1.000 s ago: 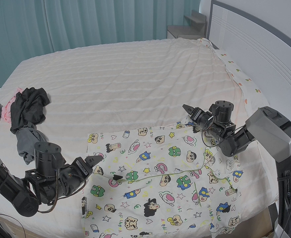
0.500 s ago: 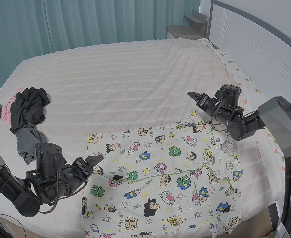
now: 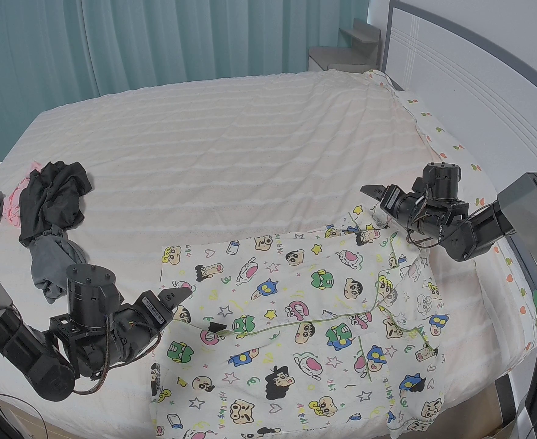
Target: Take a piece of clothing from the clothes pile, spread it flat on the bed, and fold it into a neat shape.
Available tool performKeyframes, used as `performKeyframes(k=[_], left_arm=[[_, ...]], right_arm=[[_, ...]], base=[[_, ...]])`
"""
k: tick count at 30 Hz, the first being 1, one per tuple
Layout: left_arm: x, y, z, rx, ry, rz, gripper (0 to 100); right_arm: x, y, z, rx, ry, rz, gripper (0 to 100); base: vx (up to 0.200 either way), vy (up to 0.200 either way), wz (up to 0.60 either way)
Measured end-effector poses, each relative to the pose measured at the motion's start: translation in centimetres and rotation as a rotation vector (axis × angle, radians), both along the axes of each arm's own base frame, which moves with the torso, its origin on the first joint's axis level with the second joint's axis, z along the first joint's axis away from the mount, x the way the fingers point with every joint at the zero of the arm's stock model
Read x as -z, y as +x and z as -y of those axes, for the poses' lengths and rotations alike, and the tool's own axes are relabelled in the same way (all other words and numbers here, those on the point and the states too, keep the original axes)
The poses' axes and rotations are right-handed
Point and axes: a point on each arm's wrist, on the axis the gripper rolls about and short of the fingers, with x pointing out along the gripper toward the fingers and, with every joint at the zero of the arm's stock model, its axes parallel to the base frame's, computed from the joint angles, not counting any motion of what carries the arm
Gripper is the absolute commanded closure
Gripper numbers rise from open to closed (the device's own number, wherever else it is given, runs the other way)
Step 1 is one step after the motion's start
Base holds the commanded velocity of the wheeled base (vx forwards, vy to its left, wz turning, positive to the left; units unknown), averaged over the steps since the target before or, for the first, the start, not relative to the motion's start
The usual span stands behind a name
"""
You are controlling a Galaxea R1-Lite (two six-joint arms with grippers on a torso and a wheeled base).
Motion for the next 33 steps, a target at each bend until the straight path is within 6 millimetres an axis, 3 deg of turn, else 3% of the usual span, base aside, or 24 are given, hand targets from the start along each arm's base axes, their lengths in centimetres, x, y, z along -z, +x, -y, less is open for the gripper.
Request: performKeyframes(k=[12, 23, 33], left_arm=[[0.1, 0.0, -0.1, -0.003, 0.0, -0.006, 0], [0.2, 0.1, 0.0, -0.003, 0.0, -0.009, 0], [0.3, 0.1, 0.0, -0.004, 0.001, -0.011, 0]], right_arm=[[3.4, 1.1, 0.1, 0.021, -0.015, -0.057, 0], [4.4, 1.6, 0.6, 0.036, -0.017, -0.073, 0], [5.8, 1.9, -0.5, 0.029, 0.002, -0.104, 0]], base=[[0.0, 0.0, 0.0], [0.0, 0.0, 0.0], [0.0, 0.0, 0.0]])
